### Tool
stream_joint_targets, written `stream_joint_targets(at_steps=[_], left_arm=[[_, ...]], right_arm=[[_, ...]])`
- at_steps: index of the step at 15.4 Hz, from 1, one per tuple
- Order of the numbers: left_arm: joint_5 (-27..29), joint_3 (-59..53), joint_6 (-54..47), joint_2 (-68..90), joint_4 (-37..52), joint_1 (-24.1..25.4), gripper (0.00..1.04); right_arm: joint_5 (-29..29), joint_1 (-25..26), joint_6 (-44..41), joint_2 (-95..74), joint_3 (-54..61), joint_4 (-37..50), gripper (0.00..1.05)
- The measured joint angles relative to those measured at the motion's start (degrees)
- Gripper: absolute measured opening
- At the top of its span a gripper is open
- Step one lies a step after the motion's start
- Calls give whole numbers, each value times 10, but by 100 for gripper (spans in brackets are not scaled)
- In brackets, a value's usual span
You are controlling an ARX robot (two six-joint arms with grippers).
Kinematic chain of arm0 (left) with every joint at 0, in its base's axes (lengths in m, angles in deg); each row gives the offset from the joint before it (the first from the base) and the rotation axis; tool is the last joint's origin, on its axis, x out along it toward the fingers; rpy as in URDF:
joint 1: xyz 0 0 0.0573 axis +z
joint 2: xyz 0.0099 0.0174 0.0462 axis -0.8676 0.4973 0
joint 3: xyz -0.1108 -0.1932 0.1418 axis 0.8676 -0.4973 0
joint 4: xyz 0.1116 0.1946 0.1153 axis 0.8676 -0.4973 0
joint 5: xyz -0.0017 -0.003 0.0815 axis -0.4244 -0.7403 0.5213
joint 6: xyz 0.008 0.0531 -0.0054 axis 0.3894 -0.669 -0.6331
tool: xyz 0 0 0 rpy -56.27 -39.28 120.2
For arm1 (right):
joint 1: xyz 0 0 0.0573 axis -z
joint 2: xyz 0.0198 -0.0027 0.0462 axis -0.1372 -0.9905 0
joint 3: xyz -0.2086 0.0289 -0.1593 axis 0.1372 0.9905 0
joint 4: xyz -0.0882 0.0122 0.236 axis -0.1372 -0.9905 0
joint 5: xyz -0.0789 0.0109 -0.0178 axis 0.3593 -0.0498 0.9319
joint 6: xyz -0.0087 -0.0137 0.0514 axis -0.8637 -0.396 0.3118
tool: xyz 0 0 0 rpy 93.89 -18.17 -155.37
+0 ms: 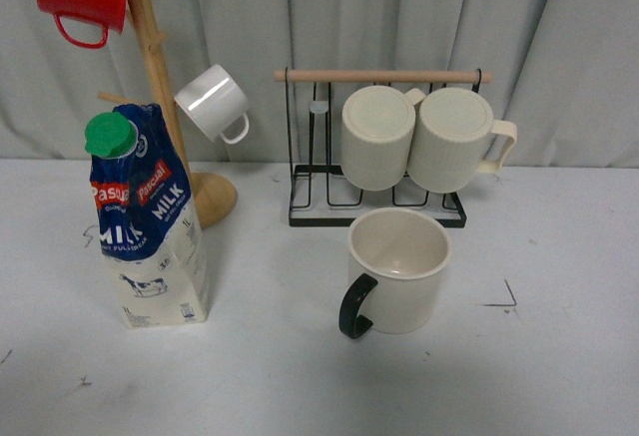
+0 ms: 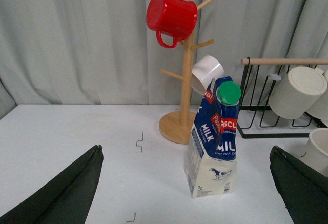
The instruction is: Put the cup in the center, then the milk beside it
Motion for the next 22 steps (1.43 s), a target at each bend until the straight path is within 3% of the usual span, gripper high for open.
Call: stream_joint_targets(at_steps=[8, 18, 19, 22], left_arm=[[0, 0, 0, 0, 0, 0, 98], [0, 0, 0, 0, 0, 0, 98], [0, 0, 0, 0, 0, 0, 98], [0, 0, 0, 0, 0, 0, 98]], right_arm=[[-1, 0, 0, 200, 4, -183, 2], [-1, 0, 0, 327, 4, -308, 2], [-2, 0, 0, 412, 4, -414, 2], [-3, 0, 0, 423, 4, -412, 2]])
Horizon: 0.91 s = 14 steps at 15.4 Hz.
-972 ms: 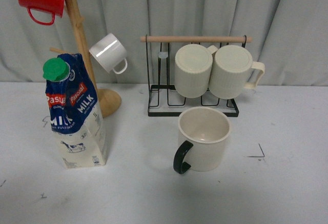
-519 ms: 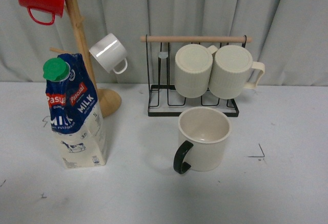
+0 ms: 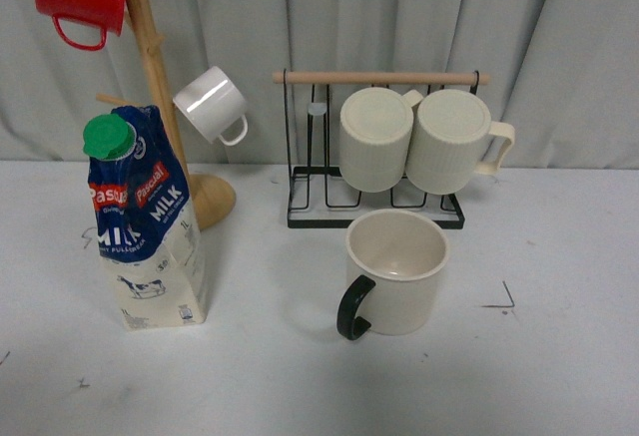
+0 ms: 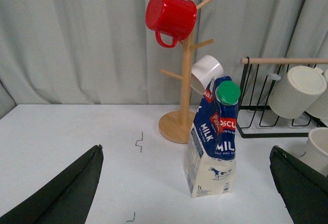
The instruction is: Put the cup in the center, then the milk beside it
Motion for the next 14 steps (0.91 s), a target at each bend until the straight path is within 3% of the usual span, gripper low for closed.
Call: stream_joint_targets(at_steps=[1, 3, 5, 7, 9, 10, 14], left_arm=[[0, 0, 0, 0, 0, 0, 98], [0, 0, 0, 0, 0, 0, 98], [81, 39, 13, 94, -82, -52, 98], [90, 41, 16, 188, -19, -84, 98], [84, 48, 22, 339, 96, -99, 98], [73, 65, 24, 485, 201, -104, 98], [52, 117, 26, 664, 305, -110, 98]], right_arm=[[0, 0, 0, 0, 0, 3, 6], [0, 0, 0, 0, 0, 1, 34], [0, 0, 0, 0, 0, 1, 59], [0, 0, 0, 0, 0, 2, 75], [0, 0, 0, 0, 0, 1, 100], [0, 0, 0, 0, 0, 1, 98], [0, 0, 0, 0, 0, 1, 98]])
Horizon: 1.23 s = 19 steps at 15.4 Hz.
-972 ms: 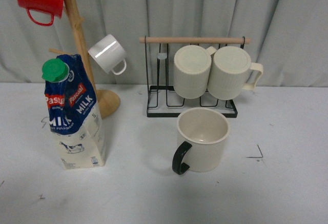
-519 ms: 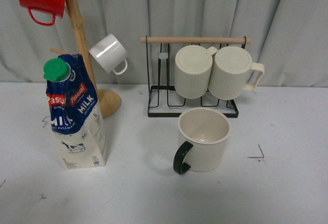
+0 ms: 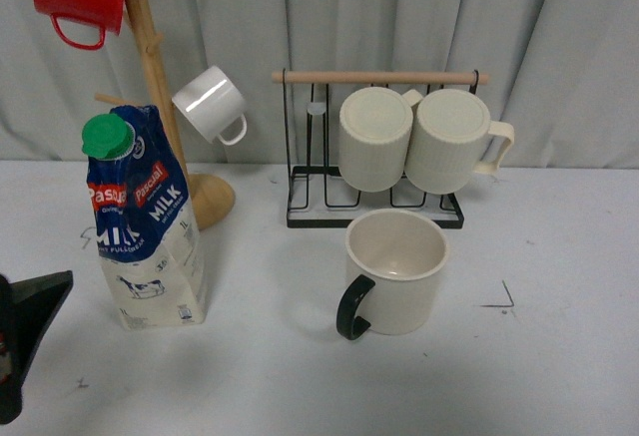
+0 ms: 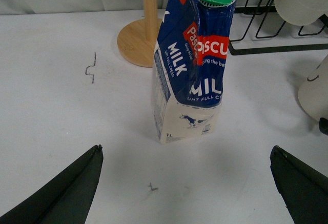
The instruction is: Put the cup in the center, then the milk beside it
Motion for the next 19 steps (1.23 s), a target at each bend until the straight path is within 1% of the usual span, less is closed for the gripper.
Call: stream_joint_targets(at_steps=[2, 6, 9, 11, 12, 14, 15, 16, 19], left_arm=[[-1, 37, 4, 67, 27, -13, 98], [1, 100, 5, 149, 47, -37, 98], [22, 135, 11, 218, 82, -44, 98], [61, 148, 9, 267, 138, -49, 98], [75, 158, 16, 287, 152, -48, 98], [84, 171, 25, 316, 180, -47, 98], [82, 176, 37, 328, 186, -44, 95], [72, 185, 70, 337, 179, -37, 72], [67, 188, 101, 342, 172, -35, 37]], right_arm=[[0, 0, 0, 0, 0, 0, 98], [0, 0, 0, 0, 0, 0, 98], [0, 0, 0, 0, 0, 0, 98], [0, 0, 0, 0, 0, 0, 98], [0, 0, 0, 0, 0, 0, 98], [0, 0, 0, 0, 0, 0, 98], [0, 0, 0, 0, 0, 0, 98], [0, 0, 0, 0, 0, 0, 98], [0, 0, 0, 0, 0, 0, 98]])
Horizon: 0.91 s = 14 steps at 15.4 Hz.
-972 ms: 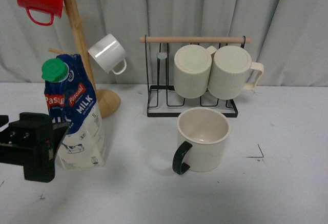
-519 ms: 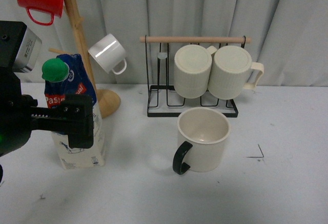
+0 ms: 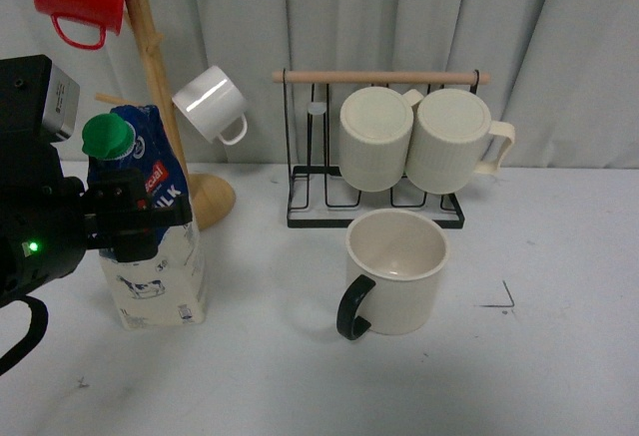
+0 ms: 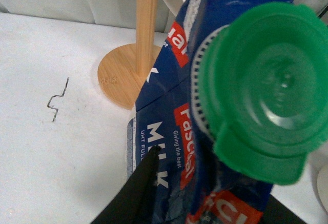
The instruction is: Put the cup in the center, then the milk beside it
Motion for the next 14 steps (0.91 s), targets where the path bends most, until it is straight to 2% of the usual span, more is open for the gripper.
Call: stream_joint_targets(at_steps=[3, 4, 10, 14], left_arm=[[17, 1, 4, -4, -9, -13, 5], [23, 1, 4, -9, -15, -18, 3], [48, 25, -14, -15, -17, -98, 3], [65, 48, -28, 22, -3, -122, 3]], right_arm=[[0, 0, 0, 0, 0, 0, 98], [0, 0, 0, 0, 0, 0, 98], [0, 0, 0, 0, 0, 0, 98], [0, 0, 0, 0, 0, 0, 98]])
